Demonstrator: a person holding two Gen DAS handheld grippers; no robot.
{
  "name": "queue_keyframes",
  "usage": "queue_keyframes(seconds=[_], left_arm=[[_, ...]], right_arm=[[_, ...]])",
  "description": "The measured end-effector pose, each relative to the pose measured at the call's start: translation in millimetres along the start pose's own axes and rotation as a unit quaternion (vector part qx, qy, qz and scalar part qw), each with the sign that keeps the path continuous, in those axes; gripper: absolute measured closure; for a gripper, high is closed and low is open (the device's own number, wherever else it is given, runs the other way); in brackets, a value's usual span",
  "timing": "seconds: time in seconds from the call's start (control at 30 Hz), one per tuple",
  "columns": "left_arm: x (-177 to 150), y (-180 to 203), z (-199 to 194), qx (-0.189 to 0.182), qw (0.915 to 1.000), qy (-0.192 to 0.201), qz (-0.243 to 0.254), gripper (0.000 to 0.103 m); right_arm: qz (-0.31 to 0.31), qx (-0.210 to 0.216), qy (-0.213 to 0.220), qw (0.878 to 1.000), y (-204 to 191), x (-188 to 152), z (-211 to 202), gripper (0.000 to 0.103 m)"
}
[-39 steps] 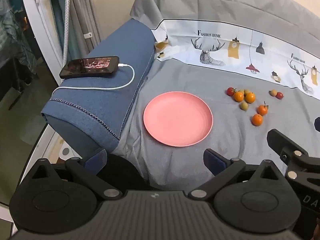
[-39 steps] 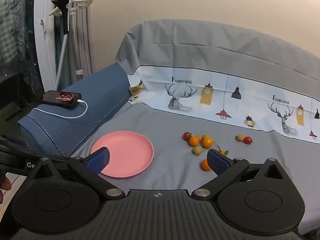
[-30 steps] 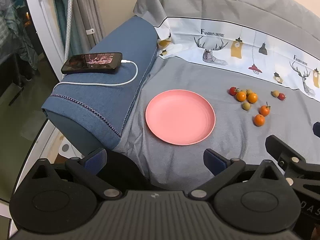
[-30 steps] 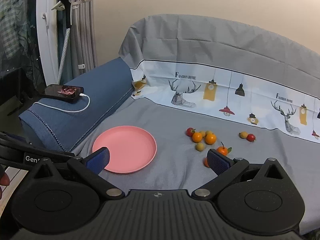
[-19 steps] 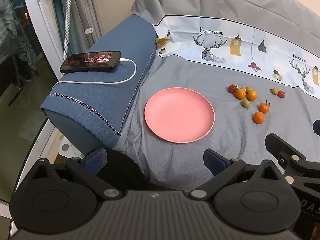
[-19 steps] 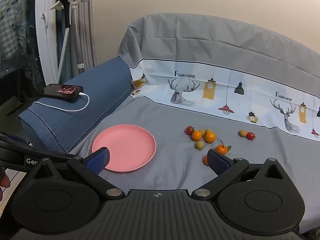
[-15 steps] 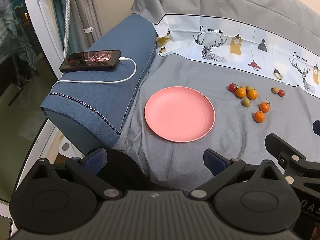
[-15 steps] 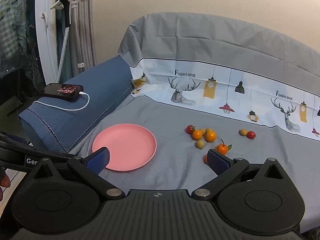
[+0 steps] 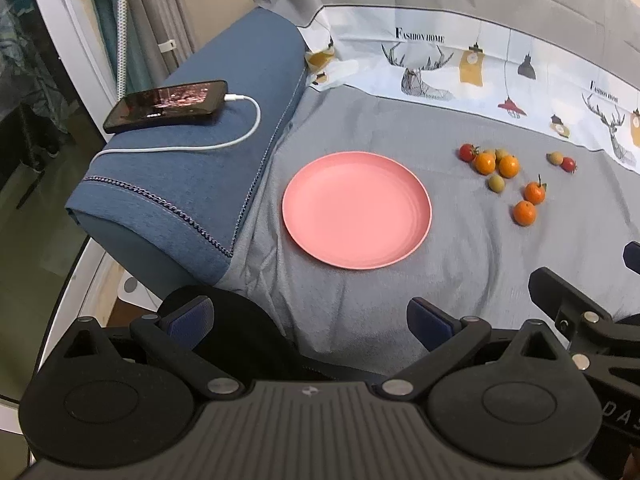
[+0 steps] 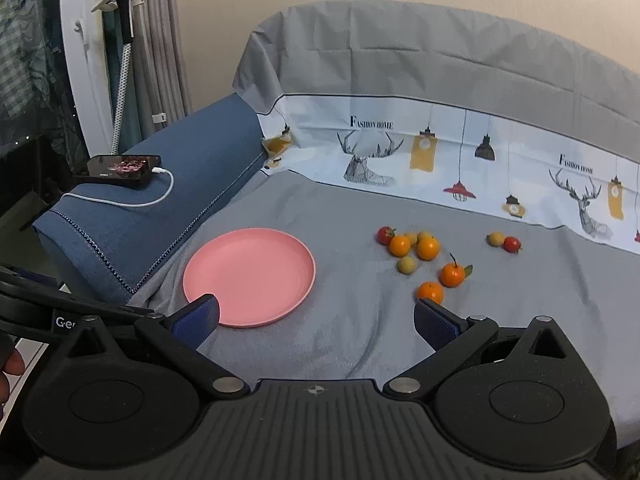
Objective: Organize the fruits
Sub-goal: 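Move both tools toward the fruit cluster beside the pink plate, then grasp a small green fruit with the left tool while the right tool grasps a tangerine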
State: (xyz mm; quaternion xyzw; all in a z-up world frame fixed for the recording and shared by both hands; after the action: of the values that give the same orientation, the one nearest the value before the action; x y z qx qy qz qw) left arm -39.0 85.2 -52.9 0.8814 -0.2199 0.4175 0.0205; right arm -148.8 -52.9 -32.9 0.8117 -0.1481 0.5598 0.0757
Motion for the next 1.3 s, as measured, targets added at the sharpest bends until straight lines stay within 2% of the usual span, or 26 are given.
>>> queue_keyframes(seconds=[0.53,0.73,0.9,1.0,1.13,1.3], left_arm=[[9,31,35,0.008,0.9986,-0.035,0.039,0.000],[13,45,51,-0.010,0.9978,-0.049,0.042,0.000],[15,59,71,-0.017,0.9966,-0.067,0.045,0.000],[14,68,88,-0.026,0.9946,-0.091,0.043,0.000],[15,82,111,-0.039,0.9918,-0.114,0.042,0.000],[28,103,136,-0.041,0.9904,-0.123,0.048,0.000]], right_arm=[[0.048,-0.007,-0.018,0.999,33,-17,31,0.001],[0.068,-0.030,-0.023,0.997,54,-29,49,0.001],[0.079,-0.075,-0.038,0.993,91,-50,76,0.001],[0.080,-0.110,-0.044,0.990,119,-64,95,0.001],[0.086,-0.136,-0.042,0.986,156,-81,129,0.001],[0.070,-0.120,-0.061,0.988,176,-101,181,0.001]])
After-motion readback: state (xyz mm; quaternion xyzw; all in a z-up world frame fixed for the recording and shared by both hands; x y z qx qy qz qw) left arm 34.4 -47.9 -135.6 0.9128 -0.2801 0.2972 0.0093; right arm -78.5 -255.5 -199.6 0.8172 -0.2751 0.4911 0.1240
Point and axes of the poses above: each gripper's, at about its wrist camera, not at the fingertips, and z roughly the way its jaws point, y to its right, x to its top, the point moved 8 cm from there along z, roughly the way its jaws point, and after that the axes turned 15 degrees about y, right-handed, at the moved point
